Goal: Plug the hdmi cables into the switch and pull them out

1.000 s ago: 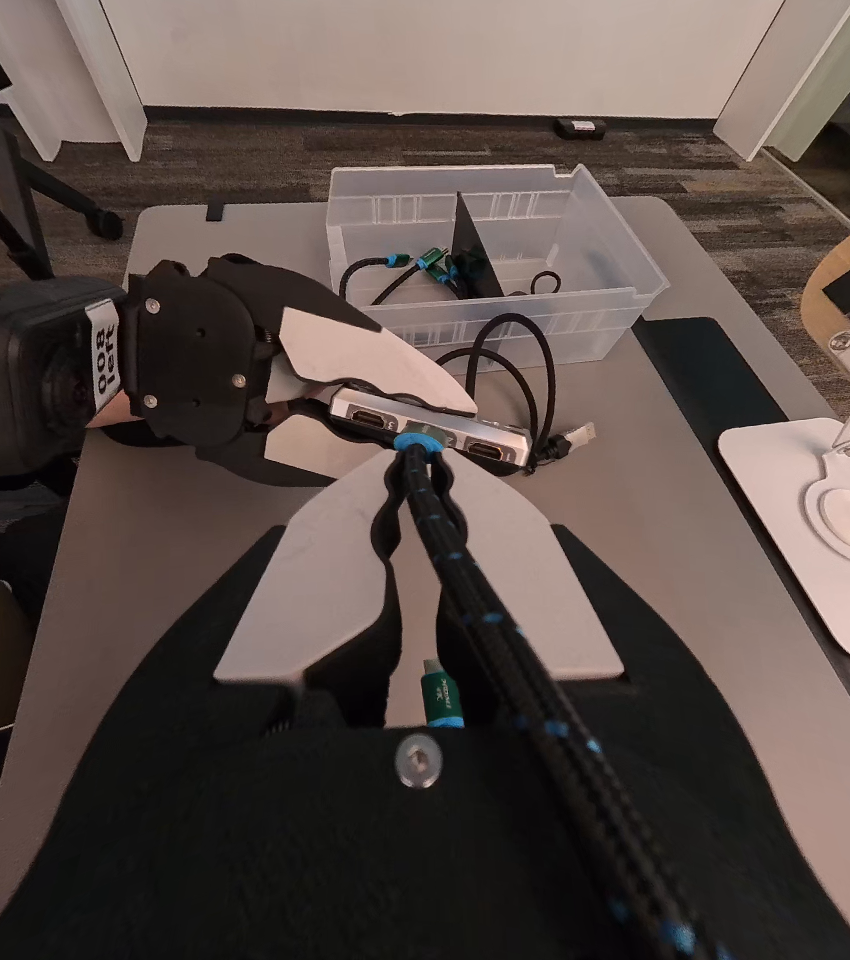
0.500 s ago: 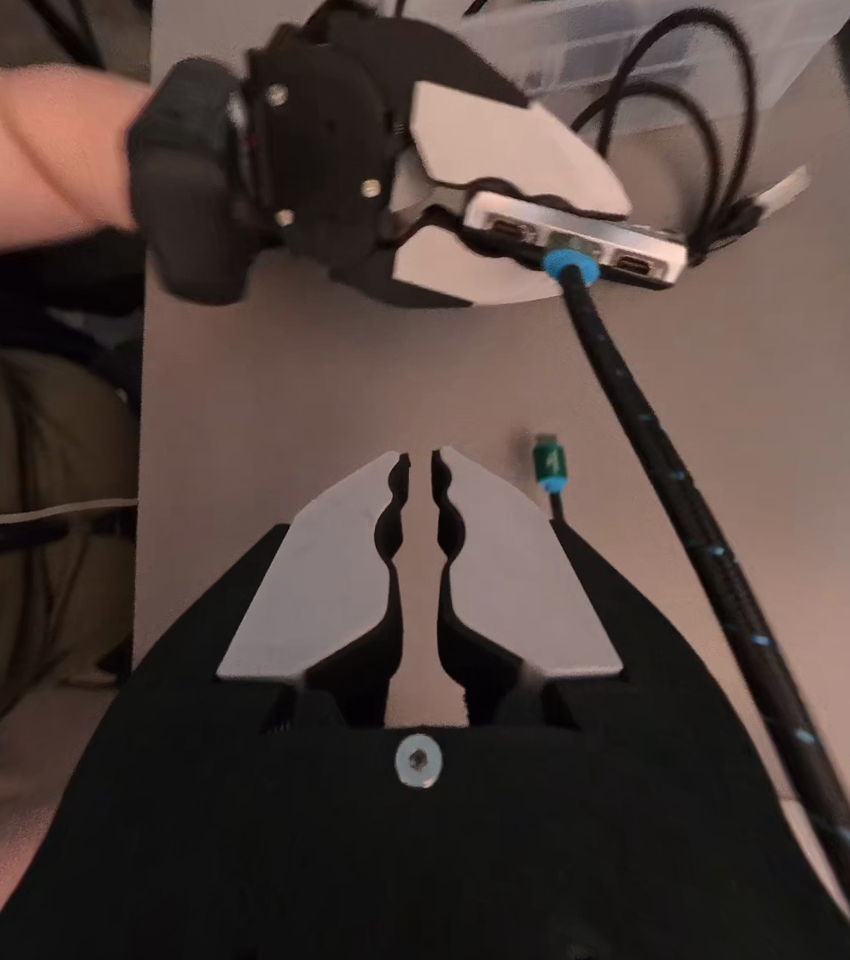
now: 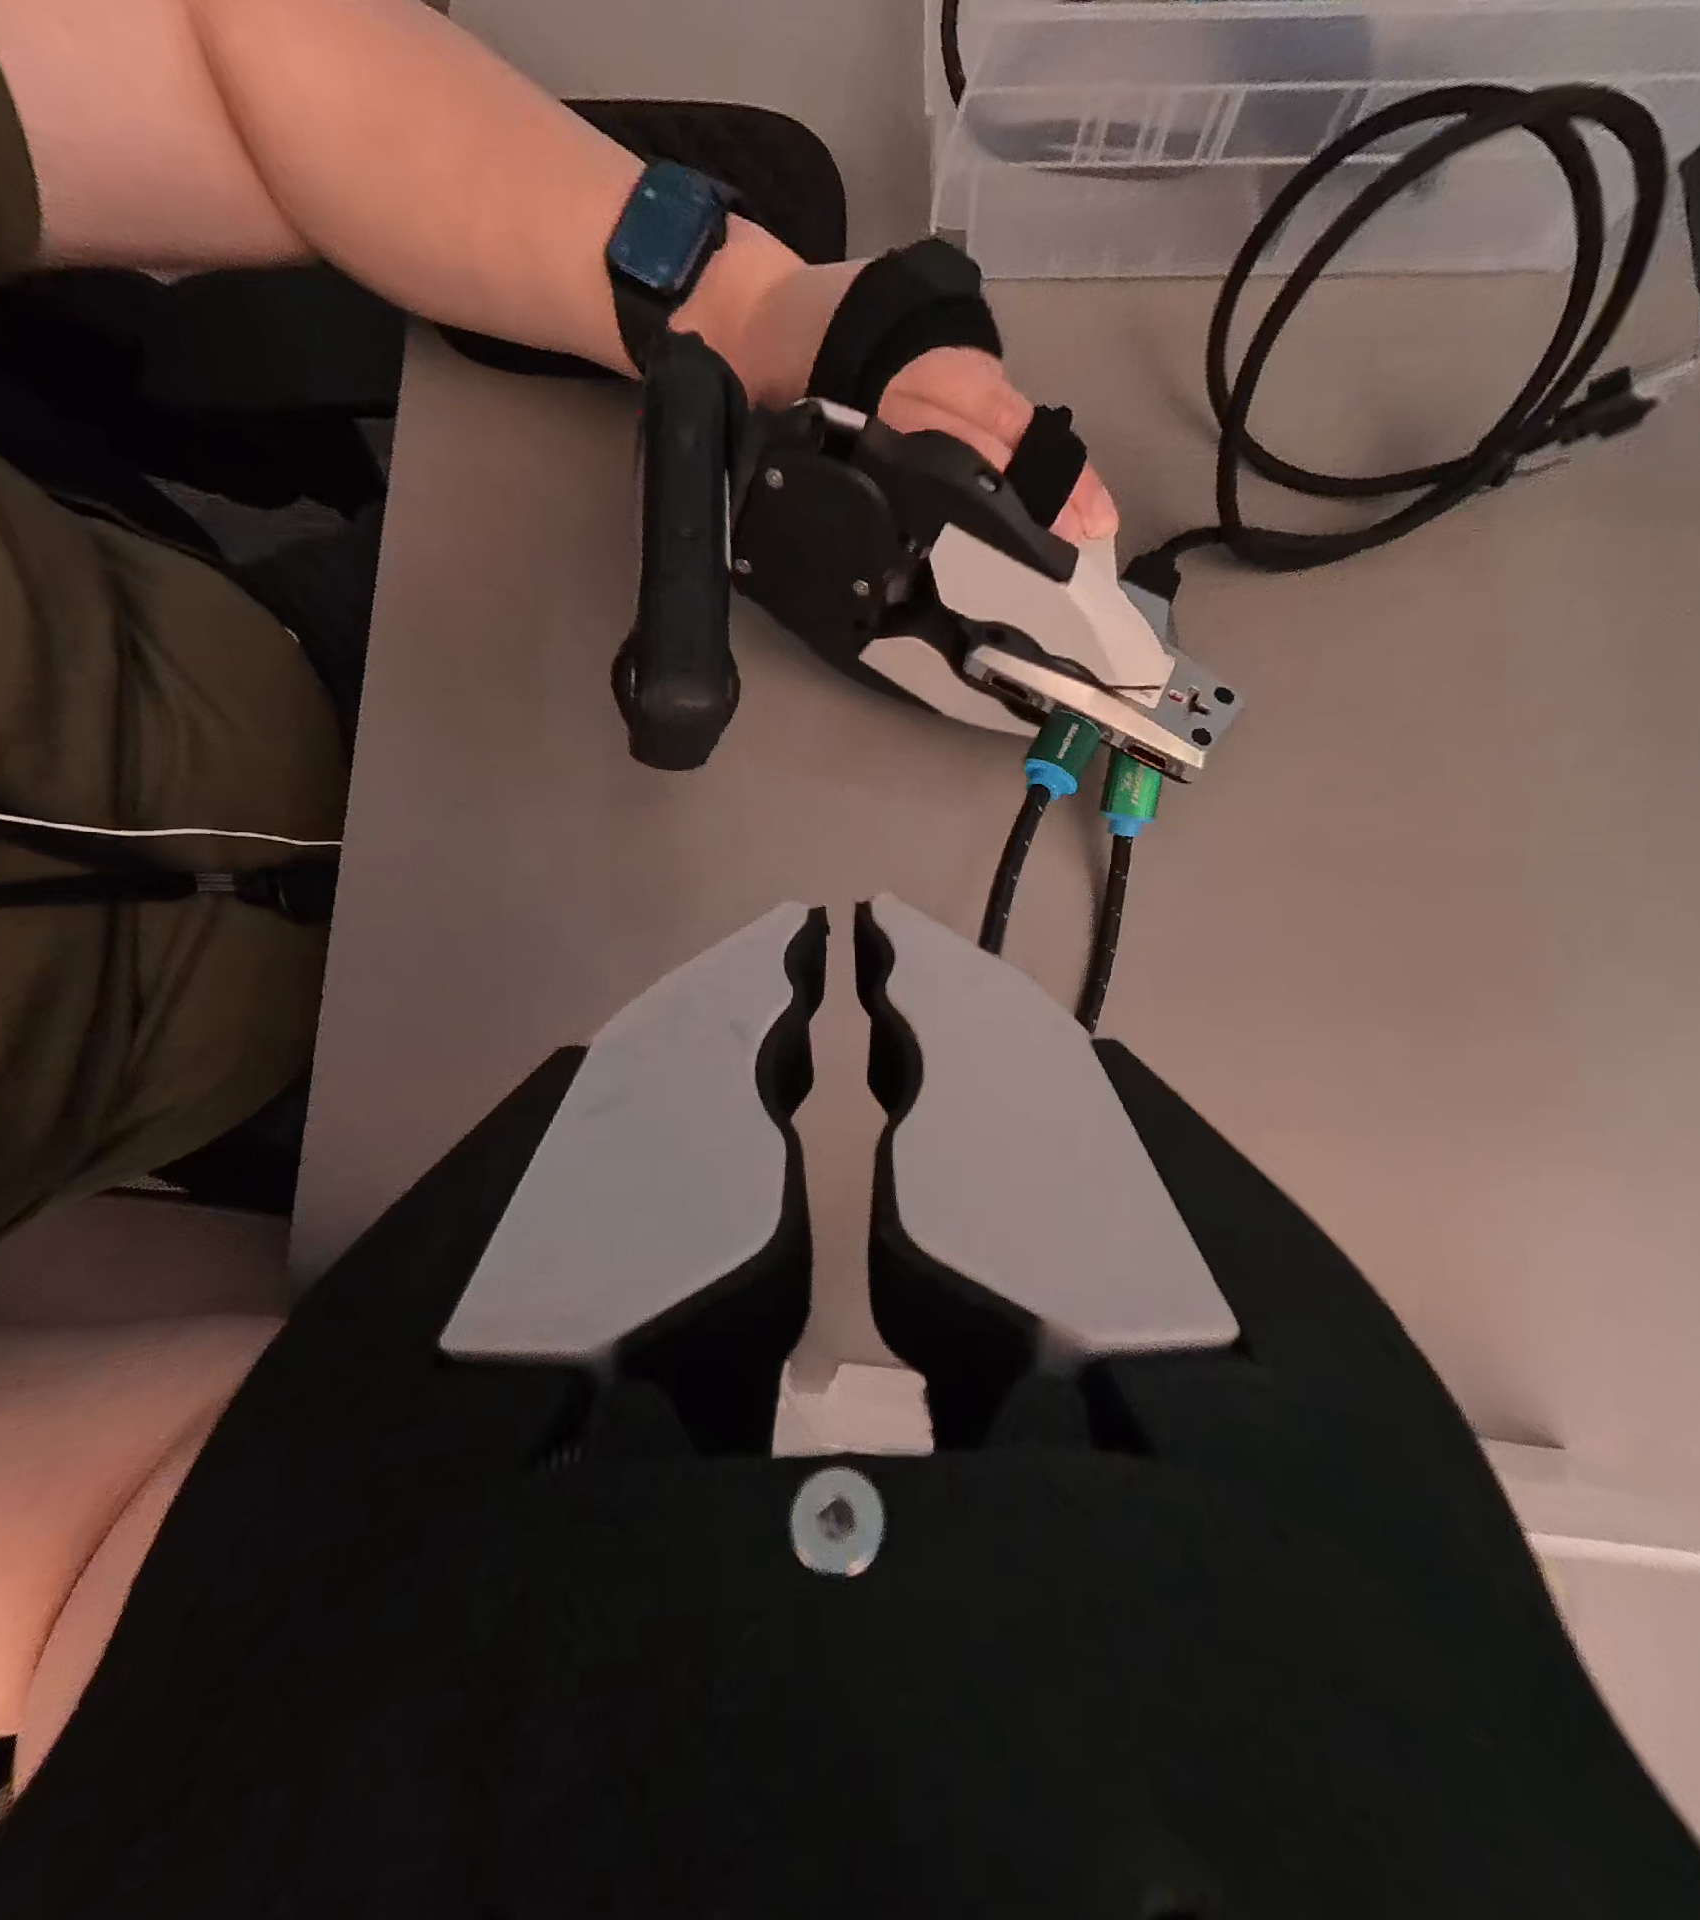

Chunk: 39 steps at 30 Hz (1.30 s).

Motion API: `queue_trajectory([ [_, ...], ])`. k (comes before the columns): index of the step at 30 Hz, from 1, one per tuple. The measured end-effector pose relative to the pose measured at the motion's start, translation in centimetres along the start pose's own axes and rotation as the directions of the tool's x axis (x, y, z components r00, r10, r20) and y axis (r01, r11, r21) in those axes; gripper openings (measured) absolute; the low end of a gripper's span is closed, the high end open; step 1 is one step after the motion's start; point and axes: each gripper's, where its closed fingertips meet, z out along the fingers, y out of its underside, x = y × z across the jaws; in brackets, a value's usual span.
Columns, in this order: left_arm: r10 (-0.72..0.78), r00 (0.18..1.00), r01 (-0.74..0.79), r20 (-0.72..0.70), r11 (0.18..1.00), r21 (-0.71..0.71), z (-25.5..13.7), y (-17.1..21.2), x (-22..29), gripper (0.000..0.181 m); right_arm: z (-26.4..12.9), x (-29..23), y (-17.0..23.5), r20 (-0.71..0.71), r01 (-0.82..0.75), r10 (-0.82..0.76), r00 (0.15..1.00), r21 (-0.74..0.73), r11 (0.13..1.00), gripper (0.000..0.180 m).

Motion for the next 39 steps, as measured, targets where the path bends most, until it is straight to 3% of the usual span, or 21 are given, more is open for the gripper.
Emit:
queue_trajectory([
  [3, -0.094, 0.987, 0.097, -0.132, 0.995, 0.017, -0.2, -0.5, 1.5, 0.054, 0.4, 0.5, 0.2, -0.003, -0.020, 0.020, 1.000, -0.017, 1.000, 0.006],
  [7, -0.218, 0.947, 0.227, -0.234, 0.974, 0.013, -0.9, -0.9, 1.8, 0.061, 0.8, 0.9, 0.6, -0.006, -0.040, 0.040, 0.999, -0.039, 0.998, 0.006],
  [11, -0.359, 0.881, 0.376, -0.308, 0.926, -0.002, -2.0, -1.1, 1.5, 0.082, 0.8, 1.2, 0.9, -0.008, -0.055, 0.055, 0.998, -0.047, 0.997, 0.005],
  [16, -0.540, 0.787, 0.587, -0.299, 0.804, 0.093, -5.3, -1.6, -3.0, 0.088, 0.4, 1.2, 0.9, -0.011, -0.056, 0.056, 0.998, -0.029, 0.998, 0.005],
  [19, -0.639, 0.746, 0.664, -0.185, 0.736, 0.134, -8.7, 1.4, -7.8, 0.090, 0.0, 1.2, 0.8, -0.015, -0.056, 0.055, 0.998, -0.015, 0.998, 0.005],
  [22, -0.678, 0.735, 0.678, -0.023, 0.732, 0.066, -12.7, 8.5, -10.1, 0.084, -0.3, 1.1, 0.8, -0.018, -0.051, 0.051, 0.999, -0.002, 0.999, 0.005],
  [26, -0.710, 0.695, 0.703, -0.113, 0.704, -0.104, -16.0, 16.6, -6.1, 0.070, -0.4, 1.0, 0.5, -0.008, -0.043, 0.043, 0.999, 0.012, 0.999, 0.005],
  [28, -0.704, 0.692, 0.696, -0.159, 0.709, -0.114, -16.3, 18.6, -4.6, 0.058, -0.1, 1.0, 0.5, 0.002, -0.038, 0.038, 0.999, 0.008, 0.999, 0.005],
  [34, -0.706, 0.665, 0.647, -0.241, 0.707, -0.285, -15.8, 23.2, -1.5, 0.051, 0.9, 1.1, 0.9, 0.018, -0.054, 0.055, 0.998, -0.037, 0.998, 0.005],
  [39, -0.745, 0.572, 0.657, -0.342, 0.667, -0.353, -15.6, 23.8, 0.5, 0.028, 1.0, 1.3, 1.1, 0.019, -0.060, 0.061, 0.998, -0.036, 0.998, 0.002],
])
